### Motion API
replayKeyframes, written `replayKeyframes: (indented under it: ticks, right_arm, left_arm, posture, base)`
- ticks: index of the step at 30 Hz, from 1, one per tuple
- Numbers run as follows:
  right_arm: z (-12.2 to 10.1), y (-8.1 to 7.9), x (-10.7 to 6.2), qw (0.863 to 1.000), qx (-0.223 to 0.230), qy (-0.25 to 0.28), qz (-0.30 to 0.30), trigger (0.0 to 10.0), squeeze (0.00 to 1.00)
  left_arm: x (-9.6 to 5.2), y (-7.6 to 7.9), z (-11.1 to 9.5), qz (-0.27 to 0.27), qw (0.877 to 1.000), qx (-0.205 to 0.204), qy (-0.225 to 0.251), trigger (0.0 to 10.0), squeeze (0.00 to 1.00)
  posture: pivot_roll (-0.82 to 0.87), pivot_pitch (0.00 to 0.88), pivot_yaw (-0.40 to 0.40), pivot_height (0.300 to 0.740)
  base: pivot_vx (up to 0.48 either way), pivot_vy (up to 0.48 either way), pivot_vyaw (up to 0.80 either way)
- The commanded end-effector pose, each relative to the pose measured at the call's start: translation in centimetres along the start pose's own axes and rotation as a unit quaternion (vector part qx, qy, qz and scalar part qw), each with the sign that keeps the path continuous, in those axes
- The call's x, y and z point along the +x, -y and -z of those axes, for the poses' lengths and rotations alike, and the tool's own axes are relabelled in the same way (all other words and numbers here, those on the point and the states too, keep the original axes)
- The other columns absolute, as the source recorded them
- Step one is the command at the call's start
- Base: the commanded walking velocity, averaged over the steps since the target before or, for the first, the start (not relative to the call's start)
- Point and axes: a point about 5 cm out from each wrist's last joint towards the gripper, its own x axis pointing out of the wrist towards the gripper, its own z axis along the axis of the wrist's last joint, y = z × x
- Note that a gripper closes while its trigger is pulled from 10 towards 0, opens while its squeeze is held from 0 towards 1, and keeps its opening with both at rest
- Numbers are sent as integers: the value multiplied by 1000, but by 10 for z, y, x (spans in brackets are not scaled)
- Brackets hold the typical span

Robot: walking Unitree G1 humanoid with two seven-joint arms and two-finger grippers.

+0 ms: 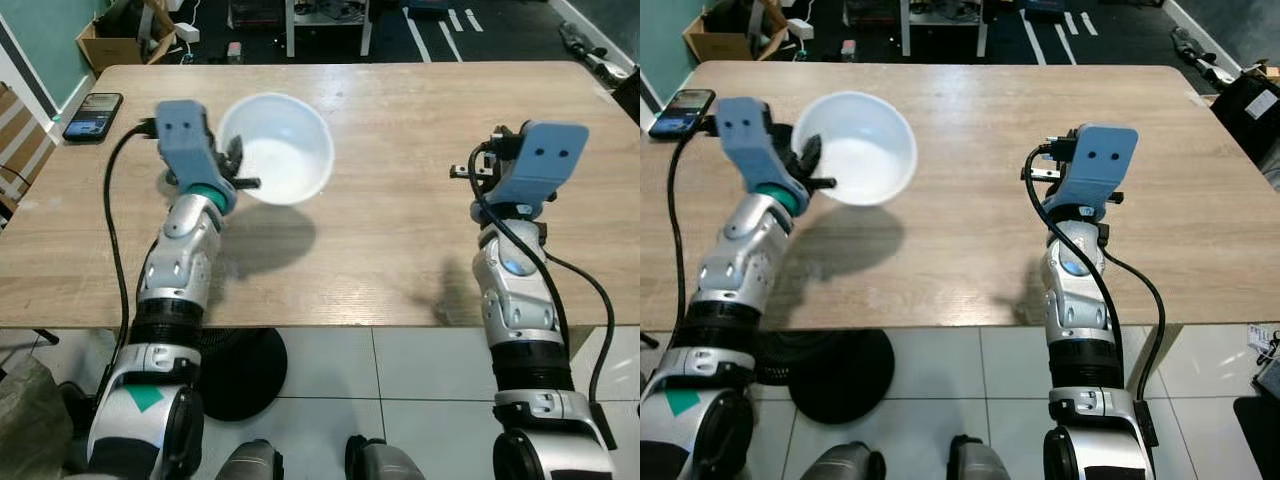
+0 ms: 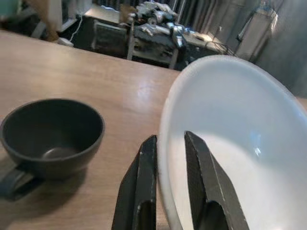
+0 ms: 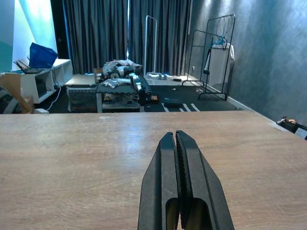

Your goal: Setting the table

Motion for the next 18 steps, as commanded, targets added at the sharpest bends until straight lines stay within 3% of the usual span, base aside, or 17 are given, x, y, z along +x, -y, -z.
replayKeyframes:
  ticks: [1,3,5,7,9,10,12,18]
  right_arm:
    - [-2,4,-1,1000,-3,7,2,10000,0]
    - [-2,4,-1,1000,-3,7,2,10000,0]
    - [-4,6,0,1000,-5,9,4,10000,0]
    - [-4,6,0,1000,-5,9,4,10000,0]
    - [-4,6,1,1000,-6,9,2,10000,0]
    - [-4,6,1,1000,-6,9,2,10000,0]
    - [-5,5,1,1000,-8,9,-2,10000,0]
    - [-5,6,-1,1000,-9,8,-2,10000,0]
  left_arm:
    - [3,-18,-2,-34,998,-52,0,10000,0]
    - [3,-18,-2,-34,998,-52,0,10000,0]
    - [6,-38,0,-78,991,-105,-25,10000,0]
    - [6,-38,0,-78,991,-105,-25,10000,0]
    - [6,-49,12,-93,982,-148,-69,10000,0]
    - [6,-49,12,-93,982,-148,-69,10000,0]
    - [4,-47,25,-79,979,-153,-112,10000,0]
    - [4,-39,30,-43,979,-151,-128,10000,0]
  posture:
    - [162,71,58,740]
    - [162,71,58,740]
    - [166,84,49,740]
    - [166,84,49,740]
    - [166,108,43,740]
    - [166,108,43,740]
    - [159,118,43,740]
    - [155,120,41,740]
  base:
    - [0,0,0]
    - [0,0,0]
    - [0,0,0]
    - [0,0,0]
    - [0,0,0]
    - [0,0,0]
    - [0,0,0]
    - [0,0,0]
